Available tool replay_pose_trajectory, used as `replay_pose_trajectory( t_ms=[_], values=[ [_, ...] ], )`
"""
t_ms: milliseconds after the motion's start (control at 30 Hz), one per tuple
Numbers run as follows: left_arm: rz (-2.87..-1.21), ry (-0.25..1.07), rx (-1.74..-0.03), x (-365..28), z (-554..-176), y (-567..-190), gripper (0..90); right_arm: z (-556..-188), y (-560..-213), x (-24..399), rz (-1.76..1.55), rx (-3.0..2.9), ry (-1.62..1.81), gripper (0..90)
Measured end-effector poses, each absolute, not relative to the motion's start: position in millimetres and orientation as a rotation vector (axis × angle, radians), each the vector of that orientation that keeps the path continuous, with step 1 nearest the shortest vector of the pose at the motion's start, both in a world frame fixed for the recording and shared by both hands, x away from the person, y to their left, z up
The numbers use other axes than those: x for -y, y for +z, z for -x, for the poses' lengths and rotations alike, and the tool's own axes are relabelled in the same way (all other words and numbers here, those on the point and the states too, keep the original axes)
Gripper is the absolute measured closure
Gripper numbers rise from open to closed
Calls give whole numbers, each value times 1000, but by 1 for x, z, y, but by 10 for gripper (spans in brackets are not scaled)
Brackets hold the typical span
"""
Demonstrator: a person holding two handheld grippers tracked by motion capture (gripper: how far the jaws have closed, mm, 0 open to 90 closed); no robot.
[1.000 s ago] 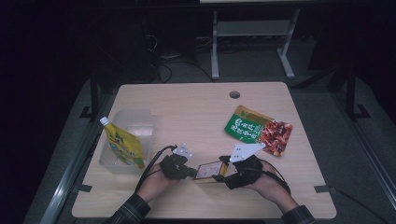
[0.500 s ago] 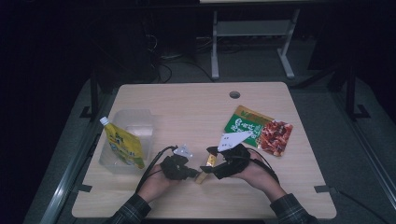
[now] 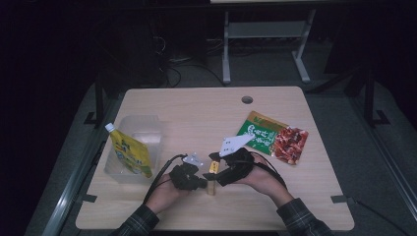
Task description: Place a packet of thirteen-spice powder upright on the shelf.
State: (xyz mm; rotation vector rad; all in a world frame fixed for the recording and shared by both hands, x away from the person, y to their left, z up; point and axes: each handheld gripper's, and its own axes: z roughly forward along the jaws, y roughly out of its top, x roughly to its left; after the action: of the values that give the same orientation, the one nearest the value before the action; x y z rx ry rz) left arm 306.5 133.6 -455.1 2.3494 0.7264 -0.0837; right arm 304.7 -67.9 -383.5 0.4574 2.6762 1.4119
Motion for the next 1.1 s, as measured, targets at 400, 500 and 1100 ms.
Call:
replay_pose_trajectory(
  t_ms=[400, 500, 1100],
  values=[
    [-2337, -74, -719, -137, -307, -452, 896, -302, -377, 73, -488, -2643, 1472, 265],
    [-2328, -80, -730, -139, -305, -450, 896, -300, -370, 79, -493, -2615, 1495, 251],
    [-2309, -75, -722, -156, -292, -448, 896, -285, -406, 131, -673, -2603, 1381, 683]
  ],
)
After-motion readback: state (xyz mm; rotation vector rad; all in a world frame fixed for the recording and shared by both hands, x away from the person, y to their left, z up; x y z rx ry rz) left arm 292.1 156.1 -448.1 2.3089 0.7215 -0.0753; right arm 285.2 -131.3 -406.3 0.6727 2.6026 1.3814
